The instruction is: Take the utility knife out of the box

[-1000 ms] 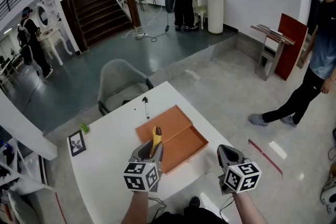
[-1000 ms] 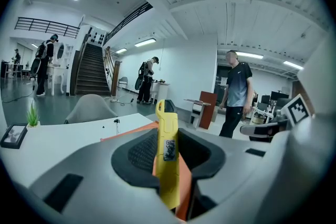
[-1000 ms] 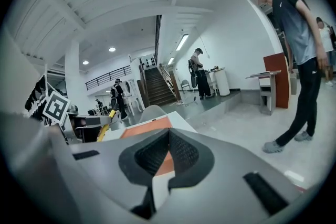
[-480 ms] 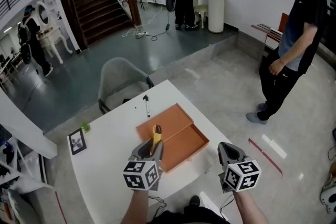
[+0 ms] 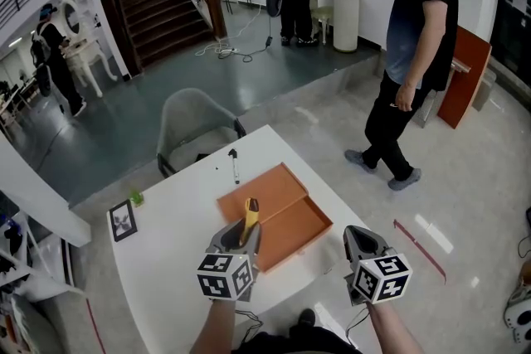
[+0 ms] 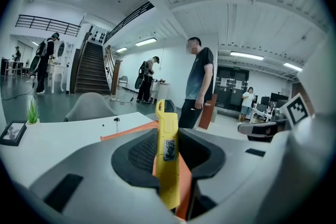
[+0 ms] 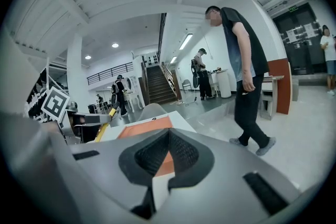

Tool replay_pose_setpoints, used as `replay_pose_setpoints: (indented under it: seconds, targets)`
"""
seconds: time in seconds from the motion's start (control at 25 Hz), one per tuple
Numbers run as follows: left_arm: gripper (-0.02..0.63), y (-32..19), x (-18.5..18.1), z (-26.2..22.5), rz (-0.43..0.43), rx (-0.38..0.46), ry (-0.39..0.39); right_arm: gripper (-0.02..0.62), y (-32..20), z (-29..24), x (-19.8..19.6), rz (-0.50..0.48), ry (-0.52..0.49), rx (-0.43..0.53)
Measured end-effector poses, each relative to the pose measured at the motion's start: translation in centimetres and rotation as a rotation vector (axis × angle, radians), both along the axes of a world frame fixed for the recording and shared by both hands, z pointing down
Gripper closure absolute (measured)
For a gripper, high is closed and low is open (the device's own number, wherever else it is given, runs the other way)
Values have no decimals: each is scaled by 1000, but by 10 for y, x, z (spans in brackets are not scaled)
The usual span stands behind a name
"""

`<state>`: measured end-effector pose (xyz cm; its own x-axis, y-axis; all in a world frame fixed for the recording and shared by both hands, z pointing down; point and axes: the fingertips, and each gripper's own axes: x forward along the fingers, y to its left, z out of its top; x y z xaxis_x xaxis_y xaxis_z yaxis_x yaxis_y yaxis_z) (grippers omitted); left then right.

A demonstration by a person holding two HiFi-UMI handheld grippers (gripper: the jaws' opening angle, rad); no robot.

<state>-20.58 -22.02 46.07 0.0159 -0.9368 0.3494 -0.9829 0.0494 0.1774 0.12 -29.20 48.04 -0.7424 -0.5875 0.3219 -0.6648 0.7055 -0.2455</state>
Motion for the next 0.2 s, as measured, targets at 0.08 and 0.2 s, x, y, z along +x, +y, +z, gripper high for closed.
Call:
replay_pose_setpoints:
  seconds: [0.08,0.2]
  targets:
    - [488,-2,1,0,1,-4,1,595,-2,-1,0,-2,0,0]
    - [488,-4,4,0,3,-7,0,595,-5,-2,2,-5,2,-1]
